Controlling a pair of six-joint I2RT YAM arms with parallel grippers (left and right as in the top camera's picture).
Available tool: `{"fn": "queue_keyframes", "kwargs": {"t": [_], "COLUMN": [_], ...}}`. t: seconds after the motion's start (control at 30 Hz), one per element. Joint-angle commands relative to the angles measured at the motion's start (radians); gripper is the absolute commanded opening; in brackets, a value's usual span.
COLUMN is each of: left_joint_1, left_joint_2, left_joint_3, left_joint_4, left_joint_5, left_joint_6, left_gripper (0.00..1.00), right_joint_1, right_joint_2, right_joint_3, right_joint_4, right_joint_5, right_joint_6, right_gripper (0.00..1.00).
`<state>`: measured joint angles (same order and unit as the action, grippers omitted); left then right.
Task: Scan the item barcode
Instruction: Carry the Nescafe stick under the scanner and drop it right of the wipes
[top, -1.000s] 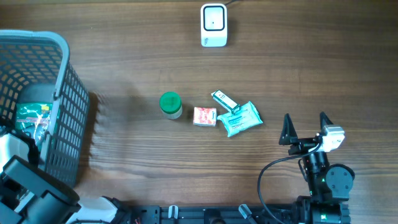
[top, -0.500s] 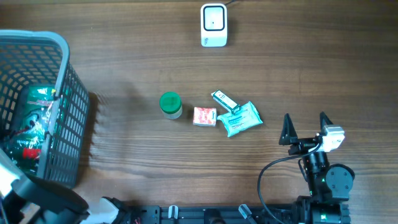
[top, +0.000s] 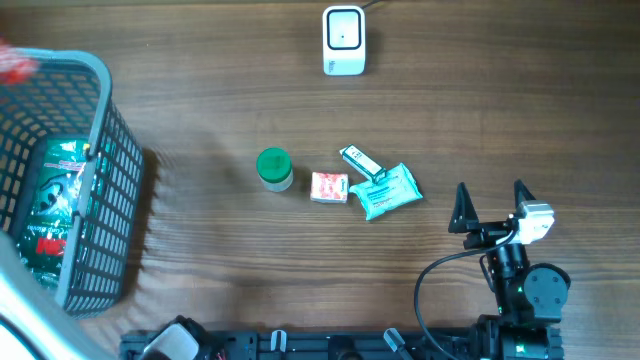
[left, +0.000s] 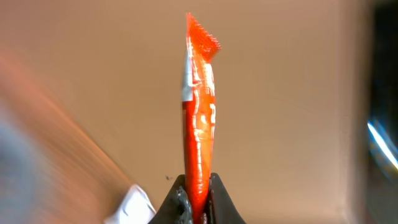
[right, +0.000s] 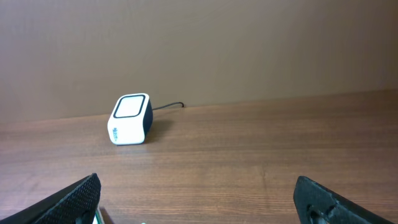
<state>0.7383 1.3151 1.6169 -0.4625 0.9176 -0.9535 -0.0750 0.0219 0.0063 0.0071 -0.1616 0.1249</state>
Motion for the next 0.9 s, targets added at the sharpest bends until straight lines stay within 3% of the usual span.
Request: {"fn": "queue_keyframes", "kwargs": {"t": [0.0, 0.07, 0.13, 0.17, 0.27, 0.43, 0.57, 0.6, 0.63, 0.67, 0.77, 0.83, 0.87], "left_joint_1": [-0.453, -0.701, -0.942, -1.045, -1.311, -1.481, -1.487, -1.484, -1.475, -1.463, -1.417, -1.383, -1.362], "left_joint_2": [-0.066, -0.043, 0.008, 0.04, 0.204, 0.553, 0.745, 0.758, 0.757, 0.743, 0.674, 0.582, 0.518], "left_joint_3": [0.003, -0.009, -0.045, -0.069, -0.139, -0.147, -0.147, -0.147, -0.145, -0.131, -0.052, 0.026, 0.074], "left_joint_4": [-0.27, -0.476, -0.579, -0.583, -0.505, -0.341, -0.166, -0.135, -0.114, -0.117, -0.22, -0.365, -0.453], "left_joint_5": [0.237, 0.187, 0.046, -0.023, -0.174, -0.216, -0.204, -0.205, -0.207, -0.211, -0.305, -0.507, -0.727], "left_joint_6": [0.532, 0.85, 1.032, 1.067, 1.081, 1.07, 0.808, 0.78, 0.757, 0.74, 0.732, 0.719, 0.648], "left_gripper": [0.04, 0.04, 0.04, 0.04, 0.04, 0.04, 0.06, 0.31, 0.93, 1.0, 1.0, 1.0, 1.0], "right_joint_1": [-0.001, -0.001, -0.001, -0.001, -0.001, -0.001, -0.001, -0.001, -0.001, -0.001, -0.001, -0.001, -0.001], "right_joint_2": [-0.005, -0.005, -0.005, -0.005, -0.005, -0.005, -0.005, -0.005, -0.005, -0.005, -0.005, -0.005, -0.005], "right_joint_3": [-0.001, -0.001, -0.001, -0.001, -0.001, -0.001, -0.001, -0.001, -0.001, -0.001, -0.001, -0.001, -0.001], "right_joint_4": [0.005, 0.006, 0.006, 0.006, 0.005, 0.006, 0.005, 0.005, 0.005, 0.005, 0.005, 0.005, 0.005], "right_joint_5": [-0.011, -0.011, -0.011, -0.011, -0.011, -0.011, -0.011, -0.011, -0.011, -0.011, -0.011, -0.011, -0.011], "right_joint_6": [-0.018, -0.018, -0.018, -0.017, -0.018, -0.018, -0.018, -0.018, -0.018, -0.018, -0.018, -0.017, -0.018], "right_gripper": [1.0, 1.0, 1.0, 1.0, 1.0, 1.0, 1.0, 1.0, 1.0, 1.0, 1.0, 1.0, 1.0]}}
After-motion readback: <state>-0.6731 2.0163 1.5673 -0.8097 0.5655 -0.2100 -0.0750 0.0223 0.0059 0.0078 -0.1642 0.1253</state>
